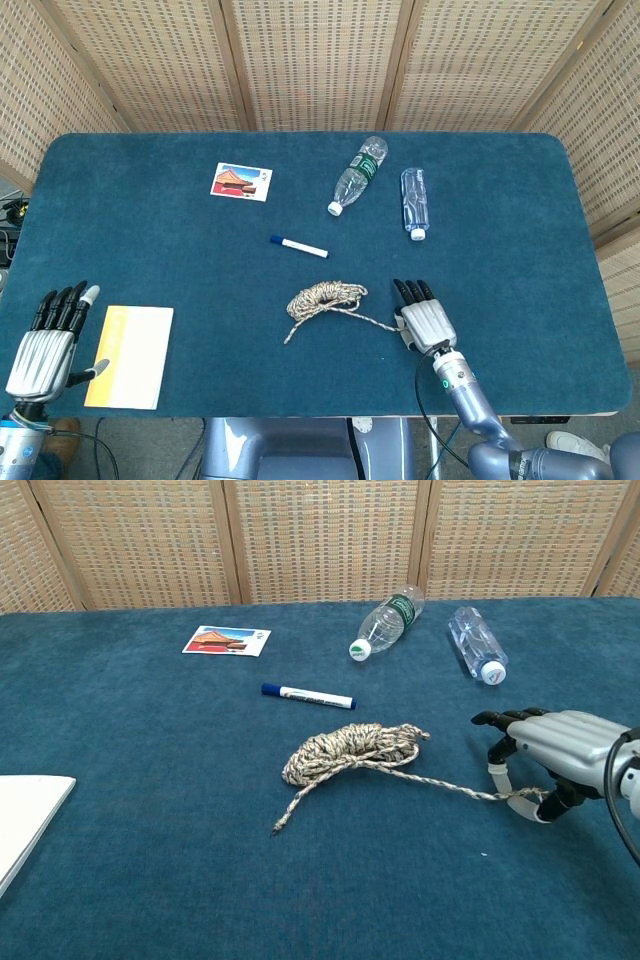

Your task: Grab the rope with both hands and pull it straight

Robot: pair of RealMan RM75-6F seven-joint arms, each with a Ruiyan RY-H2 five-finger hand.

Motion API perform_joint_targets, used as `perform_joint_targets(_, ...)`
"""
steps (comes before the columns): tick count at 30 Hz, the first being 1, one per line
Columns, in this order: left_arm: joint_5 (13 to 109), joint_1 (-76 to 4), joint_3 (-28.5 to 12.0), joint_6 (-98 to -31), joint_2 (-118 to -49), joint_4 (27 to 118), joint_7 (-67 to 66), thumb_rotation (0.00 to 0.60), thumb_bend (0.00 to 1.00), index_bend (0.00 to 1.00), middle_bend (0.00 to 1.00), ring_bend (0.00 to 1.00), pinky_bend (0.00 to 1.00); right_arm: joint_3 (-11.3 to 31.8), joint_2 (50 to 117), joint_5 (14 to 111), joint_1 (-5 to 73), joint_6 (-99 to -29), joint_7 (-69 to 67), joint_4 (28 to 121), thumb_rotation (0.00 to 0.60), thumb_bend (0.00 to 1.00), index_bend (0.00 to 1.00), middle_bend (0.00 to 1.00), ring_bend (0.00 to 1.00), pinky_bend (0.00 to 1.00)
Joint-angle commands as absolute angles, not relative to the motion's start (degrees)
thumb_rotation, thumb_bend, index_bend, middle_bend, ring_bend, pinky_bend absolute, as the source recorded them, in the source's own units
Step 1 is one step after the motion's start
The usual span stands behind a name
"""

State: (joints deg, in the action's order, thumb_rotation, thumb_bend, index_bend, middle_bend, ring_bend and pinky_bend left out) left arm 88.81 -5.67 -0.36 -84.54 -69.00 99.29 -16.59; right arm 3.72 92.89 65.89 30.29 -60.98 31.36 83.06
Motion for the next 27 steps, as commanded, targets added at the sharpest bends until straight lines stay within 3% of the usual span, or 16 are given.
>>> perform_joint_targets(1, 93.1, -9.7, -1.1, -81.4, -70.2, 97.8, -21.2, 0.600, 0.03, 0.00, 0.00, 0.00, 0.00, 3.5, 92.8, 66.5, 30.2, -61.6, 31.9, 83.2, 0.600, 0.47, 0.62, 0.00, 0.00, 0.00)
perform_joint_targets(4, 96.8, -13.7, -1.9, -78.1, -71.4, 95.8, -23.6, 0.600, 0.07, 0.03, 0.00, 0.00, 0.00, 3.4, 92.9, 66.9, 30.1, -62.3, 32.8, 83.2, 0.600, 0.47, 0.62, 0.00, 0.00, 0.00)
perform_joint_targets(9, 105.0, -22.3, -3.5, -73.6, -77.3, 88.6, -22.8, 0.600, 0.14, 0.21, 0.00, 0.00, 0.00, 3.2, 93.0, 67.3, 29.9, -62.9, 33.4, 83.0, 0.600, 0.47, 0.62, 0.00, 0.00, 0.00)
perform_joint_targets(18, 115.2, -35.0, -1.1, -65.9, -84.2, 74.9, -18.3, 0.600, 0.15, 0.26, 0.00, 0.00, 0.00, 3.3, 93.0, 67.3, 29.8, -62.6, 33.7, 82.6, 0.600, 0.47, 0.63, 0.00, 0.00, 0.00)
perform_joint_targets(22, 118.4, -38.4, 0.2, -66.1, -87.1, 69.6, -16.4, 0.600, 0.16, 0.27, 0.00, 0.00, 0.00, 3.4, 92.9, 67.1, 29.7, -62.5, 33.6, 82.7, 0.600, 0.47, 0.64, 0.00, 0.00, 0.00)
perform_joint_targets(27, 119.8, -42.2, 1.7, -65.1, -91.7, 62.7, -12.9, 0.600, 0.19, 0.35, 0.00, 0.00, 0.00, 3.5, 92.8, 67.1, 29.8, -62.3, 33.5, 82.9, 0.600, 0.48, 0.64, 0.00, 0.00, 0.00)
